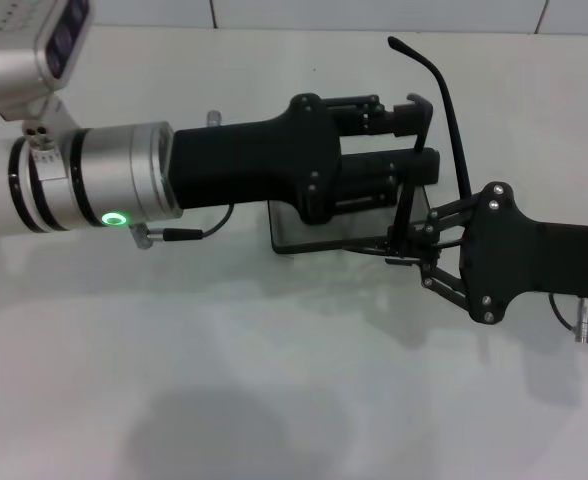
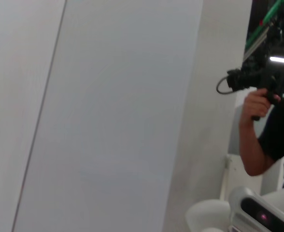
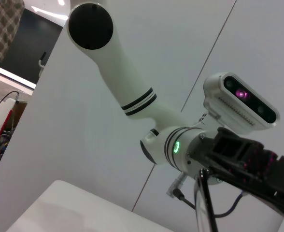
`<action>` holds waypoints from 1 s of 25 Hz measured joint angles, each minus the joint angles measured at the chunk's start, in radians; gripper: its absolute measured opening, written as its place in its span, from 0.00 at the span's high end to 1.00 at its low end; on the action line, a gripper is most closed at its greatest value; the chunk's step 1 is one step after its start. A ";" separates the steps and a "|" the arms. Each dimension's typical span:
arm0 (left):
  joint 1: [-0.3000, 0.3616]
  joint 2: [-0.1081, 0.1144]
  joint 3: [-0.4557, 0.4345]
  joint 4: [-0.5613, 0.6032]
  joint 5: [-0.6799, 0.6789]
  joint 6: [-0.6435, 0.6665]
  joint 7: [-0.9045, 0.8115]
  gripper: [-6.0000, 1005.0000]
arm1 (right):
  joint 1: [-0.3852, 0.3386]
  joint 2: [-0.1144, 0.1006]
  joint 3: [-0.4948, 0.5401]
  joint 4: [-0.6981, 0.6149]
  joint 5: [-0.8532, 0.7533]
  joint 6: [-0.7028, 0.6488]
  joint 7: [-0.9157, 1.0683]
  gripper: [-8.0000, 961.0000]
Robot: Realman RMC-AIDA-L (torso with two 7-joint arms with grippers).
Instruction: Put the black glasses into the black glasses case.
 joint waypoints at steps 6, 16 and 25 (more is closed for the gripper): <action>-0.011 0.000 0.002 -0.002 0.023 0.000 -0.015 0.47 | 0.000 0.000 0.000 -0.002 0.000 0.004 0.000 0.88; -0.047 0.004 0.001 0.008 0.097 -0.045 -0.099 0.47 | -0.001 0.001 0.000 -0.006 0.000 -0.001 0.000 0.88; -0.079 0.006 0.000 0.008 0.142 -0.054 -0.133 0.47 | 0.000 0.000 0.000 -0.007 0.000 0.004 0.000 0.88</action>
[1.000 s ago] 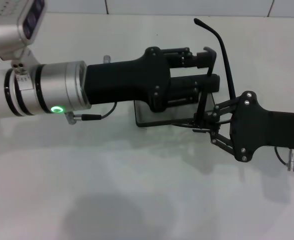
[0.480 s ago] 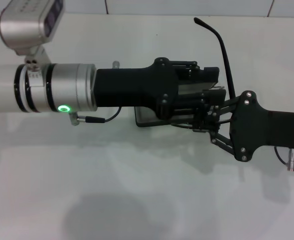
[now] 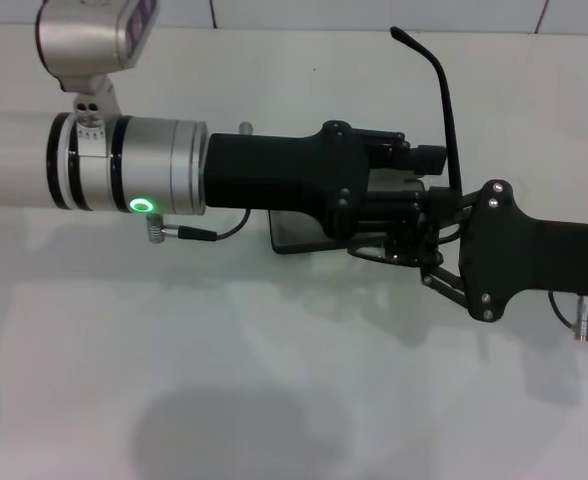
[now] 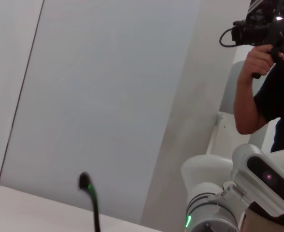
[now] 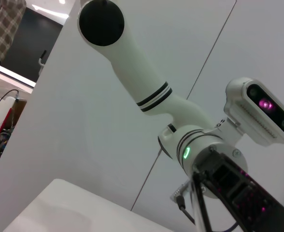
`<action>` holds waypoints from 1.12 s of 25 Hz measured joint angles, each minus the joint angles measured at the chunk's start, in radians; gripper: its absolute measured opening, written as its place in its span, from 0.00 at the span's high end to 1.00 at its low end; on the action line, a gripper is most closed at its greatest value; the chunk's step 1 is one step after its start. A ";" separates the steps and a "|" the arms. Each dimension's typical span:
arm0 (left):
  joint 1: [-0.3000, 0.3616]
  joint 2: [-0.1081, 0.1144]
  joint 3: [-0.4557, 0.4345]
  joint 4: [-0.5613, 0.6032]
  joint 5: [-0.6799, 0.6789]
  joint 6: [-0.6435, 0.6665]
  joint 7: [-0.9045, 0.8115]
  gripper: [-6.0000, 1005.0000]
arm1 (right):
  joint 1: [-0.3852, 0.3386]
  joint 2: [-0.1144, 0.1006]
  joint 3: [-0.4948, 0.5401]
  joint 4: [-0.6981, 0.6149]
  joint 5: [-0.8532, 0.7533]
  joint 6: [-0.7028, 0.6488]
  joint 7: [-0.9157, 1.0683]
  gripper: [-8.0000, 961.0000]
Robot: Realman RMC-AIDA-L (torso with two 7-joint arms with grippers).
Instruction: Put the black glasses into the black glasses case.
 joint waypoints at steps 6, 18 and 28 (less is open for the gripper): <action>-0.004 0.000 -0.011 0.000 -0.005 0.000 0.000 0.47 | 0.003 -0.001 0.000 0.002 -0.006 0.003 -0.001 0.88; 0.016 0.034 -0.079 -0.005 0.034 -0.146 0.001 0.47 | -0.025 -0.013 0.021 -0.018 -0.007 -0.157 -0.022 0.88; -0.058 -0.018 -0.078 -0.009 0.088 -0.244 0.058 0.47 | 0.046 0.009 -0.017 0.039 0.002 -0.243 0.093 0.88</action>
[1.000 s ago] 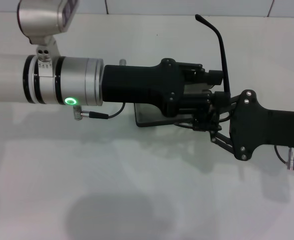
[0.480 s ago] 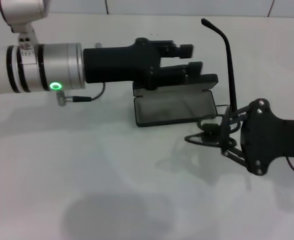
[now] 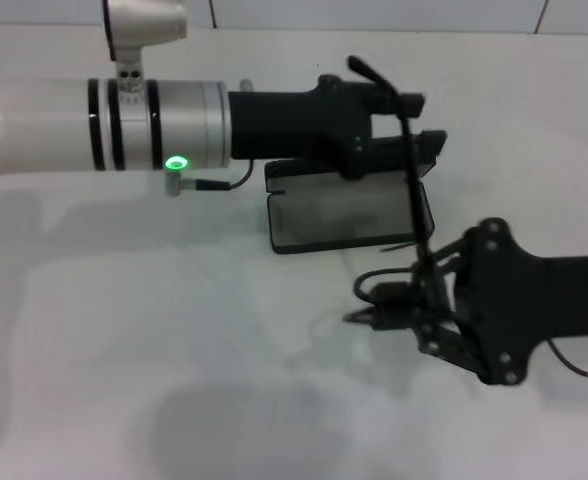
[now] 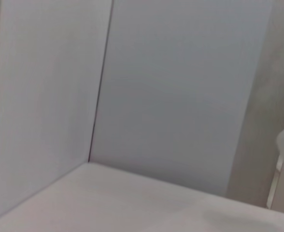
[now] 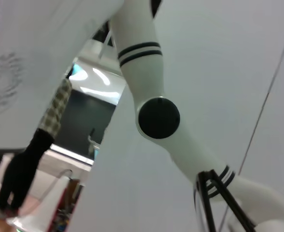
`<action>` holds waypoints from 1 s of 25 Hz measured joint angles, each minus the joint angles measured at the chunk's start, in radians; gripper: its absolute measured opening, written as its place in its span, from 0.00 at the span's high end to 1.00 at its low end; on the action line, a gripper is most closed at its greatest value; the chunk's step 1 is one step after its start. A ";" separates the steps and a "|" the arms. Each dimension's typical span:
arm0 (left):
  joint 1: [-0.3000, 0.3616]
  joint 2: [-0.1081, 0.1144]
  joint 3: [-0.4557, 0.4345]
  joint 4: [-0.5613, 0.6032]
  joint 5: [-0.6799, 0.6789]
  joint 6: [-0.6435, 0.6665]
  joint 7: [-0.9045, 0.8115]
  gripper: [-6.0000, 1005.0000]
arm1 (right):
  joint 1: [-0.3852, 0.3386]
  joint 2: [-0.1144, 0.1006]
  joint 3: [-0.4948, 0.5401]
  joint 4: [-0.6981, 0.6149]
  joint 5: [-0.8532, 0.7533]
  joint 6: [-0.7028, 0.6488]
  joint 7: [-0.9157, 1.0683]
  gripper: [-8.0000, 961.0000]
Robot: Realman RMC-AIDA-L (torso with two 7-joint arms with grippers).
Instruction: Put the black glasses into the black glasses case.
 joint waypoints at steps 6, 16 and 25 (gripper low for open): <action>0.010 -0.002 0.000 -0.014 -0.083 0.033 0.103 0.47 | 0.117 -0.002 0.002 0.196 0.024 0.043 0.091 0.88; 0.058 -0.003 0.000 -0.039 -0.178 0.084 0.262 0.47 | 0.120 -0.005 0.002 0.215 0.025 0.155 0.243 0.88; 0.050 -0.002 0.074 -0.039 -0.174 0.082 0.275 0.47 | 0.127 -0.005 0.003 0.210 0.026 0.208 0.301 0.88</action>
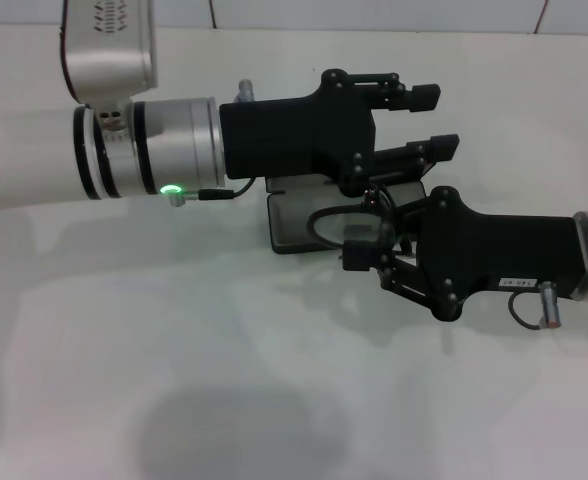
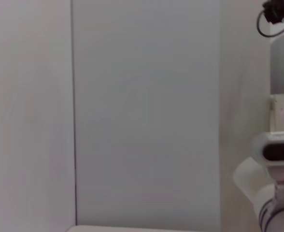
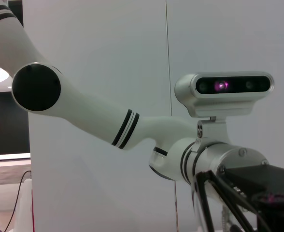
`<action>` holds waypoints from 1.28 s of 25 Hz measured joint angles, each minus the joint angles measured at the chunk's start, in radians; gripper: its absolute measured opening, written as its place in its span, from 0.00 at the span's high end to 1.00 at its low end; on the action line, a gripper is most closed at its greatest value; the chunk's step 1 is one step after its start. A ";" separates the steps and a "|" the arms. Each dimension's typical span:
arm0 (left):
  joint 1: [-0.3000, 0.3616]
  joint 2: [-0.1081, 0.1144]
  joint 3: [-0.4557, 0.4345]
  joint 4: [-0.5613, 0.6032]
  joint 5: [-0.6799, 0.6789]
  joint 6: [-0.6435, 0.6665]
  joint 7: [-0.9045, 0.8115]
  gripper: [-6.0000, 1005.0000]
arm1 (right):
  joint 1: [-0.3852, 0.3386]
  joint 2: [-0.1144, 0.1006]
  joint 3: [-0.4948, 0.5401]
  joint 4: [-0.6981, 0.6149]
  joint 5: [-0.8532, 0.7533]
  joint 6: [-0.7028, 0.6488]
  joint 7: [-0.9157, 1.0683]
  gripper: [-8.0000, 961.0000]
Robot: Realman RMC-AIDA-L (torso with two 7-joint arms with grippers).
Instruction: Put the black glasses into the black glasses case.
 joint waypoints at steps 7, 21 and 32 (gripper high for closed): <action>0.002 0.002 0.003 0.005 -0.002 -0.002 -0.003 0.47 | -0.005 -0.001 0.001 -0.003 0.000 0.007 0.013 0.87; 0.022 0.004 -0.052 0.008 -0.037 -0.086 0.007 0.47 | -0.017 -0.011 0.010 -0.049 -0.071 0.060 0.024 0.87; 0.064 0.009 -0.211 -0.007 -0.078 -0.289 -0.035 0.47 | -0.254 -0.004 -0.228 -0.637 -0.190 0.573 0.160 0.86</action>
